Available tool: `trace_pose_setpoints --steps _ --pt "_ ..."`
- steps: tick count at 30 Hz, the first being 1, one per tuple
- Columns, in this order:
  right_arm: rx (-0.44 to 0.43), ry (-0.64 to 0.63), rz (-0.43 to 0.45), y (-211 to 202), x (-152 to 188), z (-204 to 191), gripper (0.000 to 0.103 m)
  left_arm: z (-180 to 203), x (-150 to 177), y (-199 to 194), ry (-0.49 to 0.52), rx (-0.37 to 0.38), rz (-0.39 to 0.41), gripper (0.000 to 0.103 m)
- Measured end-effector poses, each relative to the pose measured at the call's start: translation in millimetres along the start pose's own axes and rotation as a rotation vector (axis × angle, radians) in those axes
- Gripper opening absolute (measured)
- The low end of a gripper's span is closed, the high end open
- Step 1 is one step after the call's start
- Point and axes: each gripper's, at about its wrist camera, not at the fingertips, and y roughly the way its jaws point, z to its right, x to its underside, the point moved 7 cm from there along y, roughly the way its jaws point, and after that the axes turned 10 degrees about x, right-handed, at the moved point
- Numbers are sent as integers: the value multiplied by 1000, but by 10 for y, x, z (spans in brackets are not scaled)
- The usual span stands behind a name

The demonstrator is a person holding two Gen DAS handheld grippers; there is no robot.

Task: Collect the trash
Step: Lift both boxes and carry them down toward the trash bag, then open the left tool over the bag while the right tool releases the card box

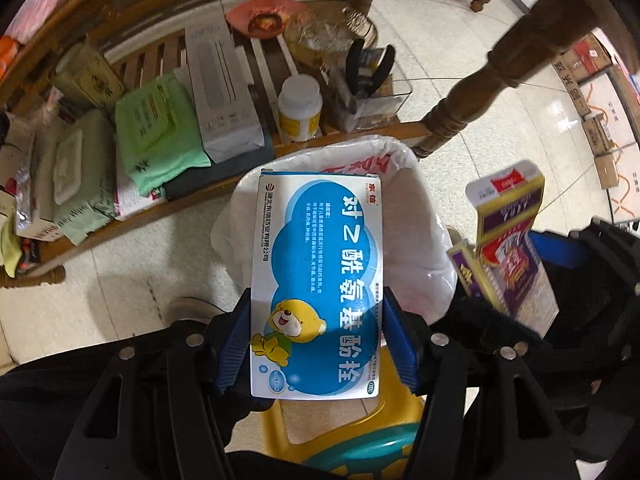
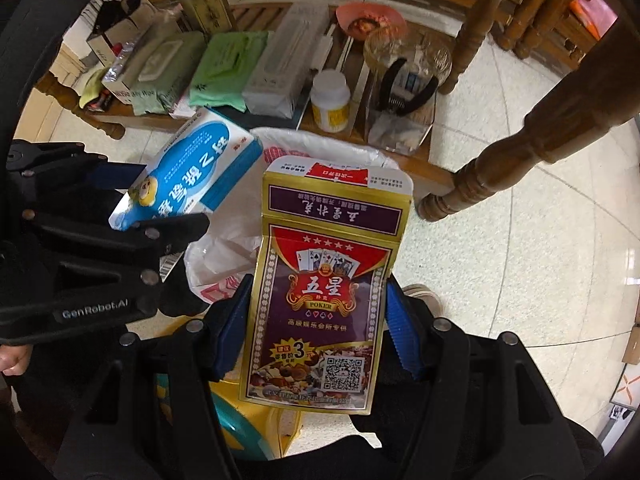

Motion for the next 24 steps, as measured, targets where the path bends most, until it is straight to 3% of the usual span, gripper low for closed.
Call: trace_pose_setpoints --steps 9,24 --pt "-41 20 -100 501 -14 -50 61 -205 -52 457 -96 42 -85 60" --pt "-75 6 -210 1045 -38 -159 62 -297 -150 940 -114 41 -174 60"
